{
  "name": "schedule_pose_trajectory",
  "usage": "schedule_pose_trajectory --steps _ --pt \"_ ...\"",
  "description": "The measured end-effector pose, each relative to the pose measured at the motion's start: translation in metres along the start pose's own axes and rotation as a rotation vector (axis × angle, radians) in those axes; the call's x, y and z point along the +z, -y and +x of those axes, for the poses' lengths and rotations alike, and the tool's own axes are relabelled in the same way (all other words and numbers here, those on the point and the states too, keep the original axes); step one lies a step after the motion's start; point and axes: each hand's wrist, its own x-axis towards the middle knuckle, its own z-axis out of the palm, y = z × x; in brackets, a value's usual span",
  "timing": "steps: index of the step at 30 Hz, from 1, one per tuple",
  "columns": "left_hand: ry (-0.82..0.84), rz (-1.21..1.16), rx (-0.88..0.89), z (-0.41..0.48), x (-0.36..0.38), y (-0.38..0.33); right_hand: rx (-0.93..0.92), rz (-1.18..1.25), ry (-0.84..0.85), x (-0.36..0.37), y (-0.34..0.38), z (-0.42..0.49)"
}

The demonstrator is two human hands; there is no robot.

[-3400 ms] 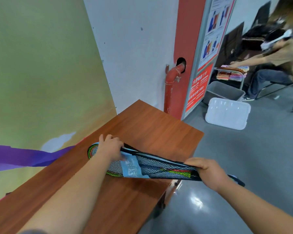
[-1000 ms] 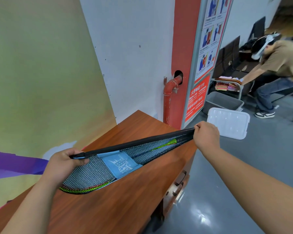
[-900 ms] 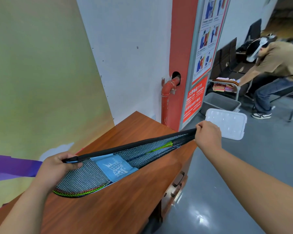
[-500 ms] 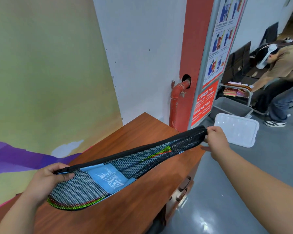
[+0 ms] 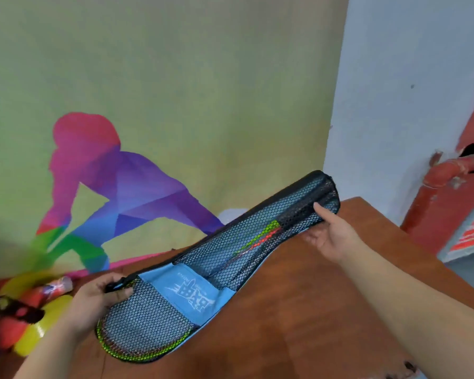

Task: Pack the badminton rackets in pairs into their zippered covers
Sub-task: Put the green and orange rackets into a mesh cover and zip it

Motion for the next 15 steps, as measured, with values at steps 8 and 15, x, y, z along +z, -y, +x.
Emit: schedule_pose_trajectory --steps 8,15 --pt "-0.303 0.077 -0.006 -0.072 -0.179 0.052 0.107 0.045 0.369 0.263 -0.085 0.001" --pt "-0.651 0.184 0.015 -0.104 -0.328 0.052 0.075 0.013 0.425 0.452 -0.147 -0.010"
